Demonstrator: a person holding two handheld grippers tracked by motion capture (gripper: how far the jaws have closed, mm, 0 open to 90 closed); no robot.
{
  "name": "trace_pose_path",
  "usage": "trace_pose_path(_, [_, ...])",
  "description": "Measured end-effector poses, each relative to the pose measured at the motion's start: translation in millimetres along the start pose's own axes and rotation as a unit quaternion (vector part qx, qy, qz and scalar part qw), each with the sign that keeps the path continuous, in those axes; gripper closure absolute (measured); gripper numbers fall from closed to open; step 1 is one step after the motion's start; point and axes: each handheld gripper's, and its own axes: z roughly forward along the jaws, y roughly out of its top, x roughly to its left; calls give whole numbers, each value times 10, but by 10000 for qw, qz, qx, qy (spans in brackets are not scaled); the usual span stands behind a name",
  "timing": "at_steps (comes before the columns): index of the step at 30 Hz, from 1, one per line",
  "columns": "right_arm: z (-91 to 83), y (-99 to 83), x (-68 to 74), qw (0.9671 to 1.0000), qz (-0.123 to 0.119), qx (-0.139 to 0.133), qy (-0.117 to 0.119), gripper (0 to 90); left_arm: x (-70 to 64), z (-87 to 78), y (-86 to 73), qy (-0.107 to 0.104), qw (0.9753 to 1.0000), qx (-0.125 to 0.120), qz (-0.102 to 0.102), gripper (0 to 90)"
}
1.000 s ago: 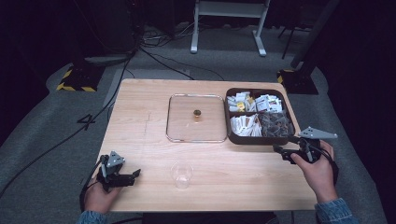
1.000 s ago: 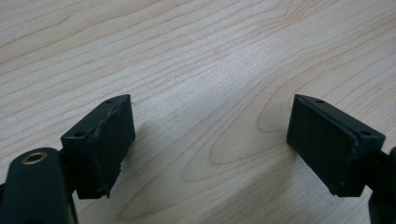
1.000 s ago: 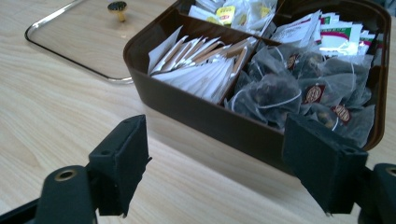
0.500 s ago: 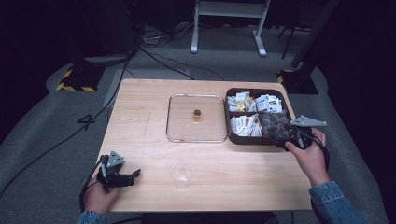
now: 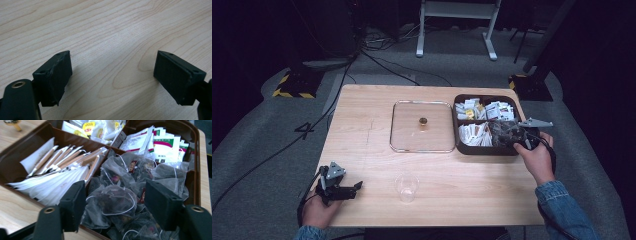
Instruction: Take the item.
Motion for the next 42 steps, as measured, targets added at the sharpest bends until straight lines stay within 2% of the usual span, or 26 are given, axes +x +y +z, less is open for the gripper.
trace_pose_path(2, [38, -5, -11, 10000, 10, 61, -18, 380, 0, 0, 0, 3, 10000, -2, 0, 156])
trace_pose_path(6, [100, -20, -23, 9997, -37, 220, 43, 513, 0, 0, 0, 4, 10000, -1, 2, 156])
trace_pose_path(7, [122, -28, -37, 9996, -31, 267, 31, 572, 0, 0, 0, 4, 10000, -2, 1, 156])
trace_pose_path(12, [154, -51, -54, 9993, 52, 356, 74, 626, 0, 0, 0, 4, 10000, -1, 1, 156])
trace_pose_path(14, [158, -63, -59, 9992, 18, 409, 29, 699, 0, 0, 0, 4, 10000, -2, 0, 156])
trace_pose_path(19, [129, -55, -71, 9992, 46, 406, 27, 741, 0, 0, 0, 4, 10000, -1, 1, 156])
trace_pose_path(24, [51, -14, -70, 9998, 89, 157, 46, 747, 0, 0, 0, 4, 10000, -1, 1, 156])
trace_pose_path(26, [-21, 22, -71, 9998, 154, -35, 114, 749, 0, 0, 0, 4, 10000, -2, 1, 156])
trace_pose_path(29, [-72, 52, -69, 9997, 169, -132, 143, 751, 0, 0, 0, 4, 10000, -1, 1, 156])
trace_pose_path(42, [-455, 206, -26, 9957, 310, -850, 192, 752, -1, 0, 0, 1, 10000, -2, 0, 156])
